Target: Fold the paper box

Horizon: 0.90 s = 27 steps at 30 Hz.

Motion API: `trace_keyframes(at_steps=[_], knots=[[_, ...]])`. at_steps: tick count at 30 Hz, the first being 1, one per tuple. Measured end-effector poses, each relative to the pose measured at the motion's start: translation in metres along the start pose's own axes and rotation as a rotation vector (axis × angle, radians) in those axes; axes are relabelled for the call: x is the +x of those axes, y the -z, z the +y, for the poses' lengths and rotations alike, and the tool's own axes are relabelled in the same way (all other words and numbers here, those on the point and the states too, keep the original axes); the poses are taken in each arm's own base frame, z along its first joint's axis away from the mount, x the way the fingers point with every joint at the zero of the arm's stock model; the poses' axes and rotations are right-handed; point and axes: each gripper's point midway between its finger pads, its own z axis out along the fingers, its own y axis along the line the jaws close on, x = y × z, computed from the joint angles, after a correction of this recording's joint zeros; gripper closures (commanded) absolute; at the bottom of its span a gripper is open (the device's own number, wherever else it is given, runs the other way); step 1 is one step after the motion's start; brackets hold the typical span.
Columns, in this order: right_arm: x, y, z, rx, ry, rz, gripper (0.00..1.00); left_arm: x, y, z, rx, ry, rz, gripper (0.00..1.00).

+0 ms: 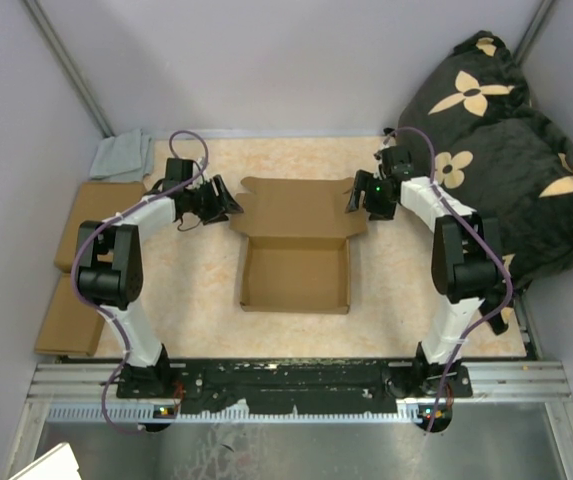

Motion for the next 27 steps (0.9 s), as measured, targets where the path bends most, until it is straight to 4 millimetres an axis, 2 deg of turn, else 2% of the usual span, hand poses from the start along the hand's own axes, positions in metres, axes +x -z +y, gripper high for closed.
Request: trace_keyframes(at_steps=[3,15,23,27], knots=[[-0.001,-0.005,0.003,-0.018,0.004,0.015,0.37,0.000,0.000,-0.001,0.006,-0.002,-0.001,0.40],[-0.004,-0.002,0.013,-0.057,0.021,0.032,0.40,0.002,-0.001,-0.009,0.040,-0.010,0.009,0.46],[-0.011,0.006,0.034,-0.023,0.126,0.017,0.42,0.011,-0.006,-0.021,0.039,-0.085,0.022,0.50],[-0.008,0.007,0.047,-0.009,0.178,0.013,0.44,0.014,-0.010,-0.028,0.023,-0.140,0.020,0.59]])
